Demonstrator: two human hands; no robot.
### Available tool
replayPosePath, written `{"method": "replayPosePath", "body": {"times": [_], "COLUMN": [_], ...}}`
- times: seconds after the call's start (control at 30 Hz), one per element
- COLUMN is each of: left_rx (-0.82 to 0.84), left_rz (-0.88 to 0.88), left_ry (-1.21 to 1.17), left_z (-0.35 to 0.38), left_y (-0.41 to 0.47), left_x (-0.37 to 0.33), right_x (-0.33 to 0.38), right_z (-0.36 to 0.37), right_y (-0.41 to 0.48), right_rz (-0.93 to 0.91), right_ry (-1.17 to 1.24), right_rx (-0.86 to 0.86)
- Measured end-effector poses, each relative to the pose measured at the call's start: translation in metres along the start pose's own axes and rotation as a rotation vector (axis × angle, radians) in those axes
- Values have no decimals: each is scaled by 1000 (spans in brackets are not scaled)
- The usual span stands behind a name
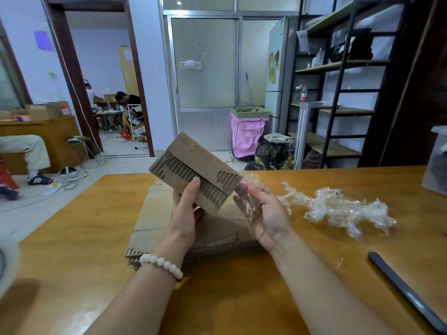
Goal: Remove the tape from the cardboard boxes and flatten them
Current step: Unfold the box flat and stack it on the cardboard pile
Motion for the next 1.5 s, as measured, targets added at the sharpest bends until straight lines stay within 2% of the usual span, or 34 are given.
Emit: {"method": "replayPosePath", "body": {"times": [0.07, 0.13, 0.33, 0.43, 0.57, 0.73, 0.87, 1.0, 1.23, 1.37, 1.4, 1.5], "left_rx": [15, 6, -94, -93, -116, -107, -128, -128, -102, -66, -55, 7], "left_rz": [-7, 1, 1, 0, -15, -31, -21, -19, 5, 13, 5, 4], "left_ry": [-99, -123, -118, -140, -150, -211, -188, -170, -66, -48, -49, -75], "left_z": [1, -1, -6, -8, -8, -10, -12, -11, -4, 1, 2, 2], "left_y": [2, 4, 5, 6, 5, 8, 7, 7, 3, 0, 0, 2], "left_x": [1, 2, 6, 7, 7, 6, 6, 6, 3, 3, 1, -1], "right_x": [-4, -5, 3, 1, -2, -1, 2, -3, 5, 5, 5, 5], "right_z": [3, 6, 10, 13, 19, 26, 24, 26, 14, 6, 6, 9], "right_y": [0, 0, -4, -5, -7, -11, -12, -18, -4, -1, 0, -1], "right_rz": [6, -7, -175, -217, -133, 48, 80, 261, 17, -103, -122, -90], "right_ry": [70, -17, -799, -972, -951, -733, -804, -569, -715, -835, -796, -486], "right_rx": [6, 9, 127, 171, 266, 409, 467, 651, 274, 147, 141, 189]}}
Point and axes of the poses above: each hand's wrist, its own y-axis towards the middle knuckle, its own z-axis out of the palm, x = y × z, the point moved 5 cm from there along y, towards the middle knuckle, and after that the axes turned 12 degrees about x, right-handed, at the moved point
